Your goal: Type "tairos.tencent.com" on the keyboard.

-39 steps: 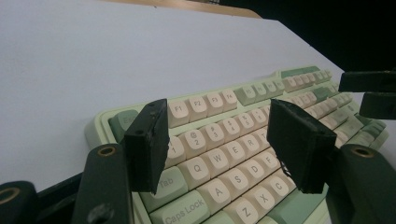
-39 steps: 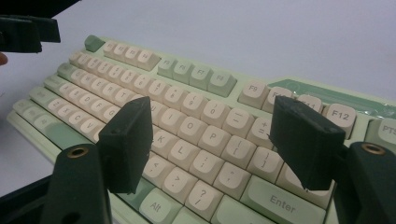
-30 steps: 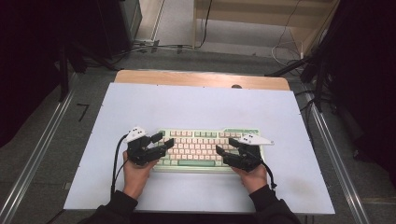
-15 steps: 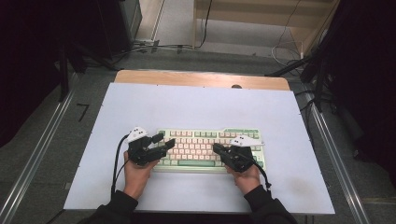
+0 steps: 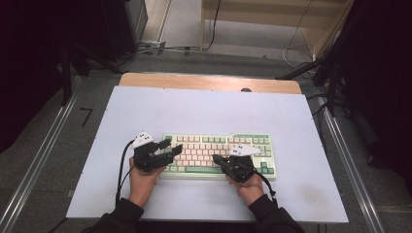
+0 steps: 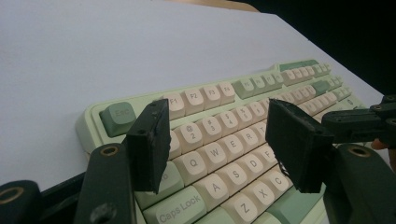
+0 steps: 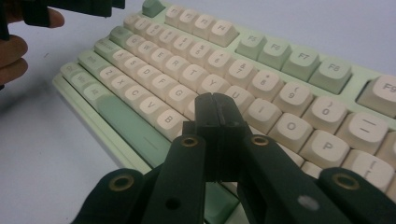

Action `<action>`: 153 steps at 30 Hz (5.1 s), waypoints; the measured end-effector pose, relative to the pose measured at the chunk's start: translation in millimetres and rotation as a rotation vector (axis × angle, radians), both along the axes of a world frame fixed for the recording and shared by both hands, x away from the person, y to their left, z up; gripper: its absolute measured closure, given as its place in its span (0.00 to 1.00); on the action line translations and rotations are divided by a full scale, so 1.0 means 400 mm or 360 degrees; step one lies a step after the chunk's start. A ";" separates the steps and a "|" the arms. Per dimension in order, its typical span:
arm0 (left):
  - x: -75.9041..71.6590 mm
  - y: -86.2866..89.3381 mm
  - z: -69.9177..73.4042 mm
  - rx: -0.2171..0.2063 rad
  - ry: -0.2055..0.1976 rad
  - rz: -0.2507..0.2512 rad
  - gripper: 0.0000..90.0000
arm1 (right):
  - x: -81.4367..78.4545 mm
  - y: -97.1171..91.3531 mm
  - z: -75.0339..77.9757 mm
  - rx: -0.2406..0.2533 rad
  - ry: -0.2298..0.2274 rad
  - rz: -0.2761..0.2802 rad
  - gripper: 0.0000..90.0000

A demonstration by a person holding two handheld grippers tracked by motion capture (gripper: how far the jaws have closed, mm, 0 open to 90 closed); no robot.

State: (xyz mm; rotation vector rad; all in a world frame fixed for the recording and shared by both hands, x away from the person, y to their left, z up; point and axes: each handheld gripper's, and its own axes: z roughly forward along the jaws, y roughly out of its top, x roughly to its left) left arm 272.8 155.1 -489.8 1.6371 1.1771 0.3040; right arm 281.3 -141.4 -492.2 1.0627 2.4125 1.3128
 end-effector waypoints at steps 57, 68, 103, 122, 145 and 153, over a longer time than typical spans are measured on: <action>-0.003 -0.007 -0.002 -0.0002 0.0001 -0.0023 0.46 | 0.021 -0.038 0.036 0.0058 -0.0005 -0.0148 0.29; -0.008 -0.028 -0.007 0.0010 0.0009 -0.0123 0.67 | 0.021 -0.050 0.043 0.0062 -0.0023 -0.0161 0.29; -0.016 -0.092 -0.001 0.0103 0.0012 -0.0298 0.74 | 0.017 -0.062 0.054 0.0074 -0.0050 -0.0170 0.32; -0.003 -0.032 0.011 0.0105 -0.0049 -0.0028 0.40 | 0.021 -0.074 0.055 0.0072 -0.0047 -0.0184 0.32; 0.041 -0.061 0.003 0.0133 0.0004 -0.0145 1.00 | 0.025 -0.065 0.043 0.0058 -0.0021 -0.0182 0.32; 0.052 -0.082 -0.010 0.0216 0.0080 -0.0181 1.00 | 0.025 -0.063 0.040 0.0054 -0.0014 -0.0179 0.32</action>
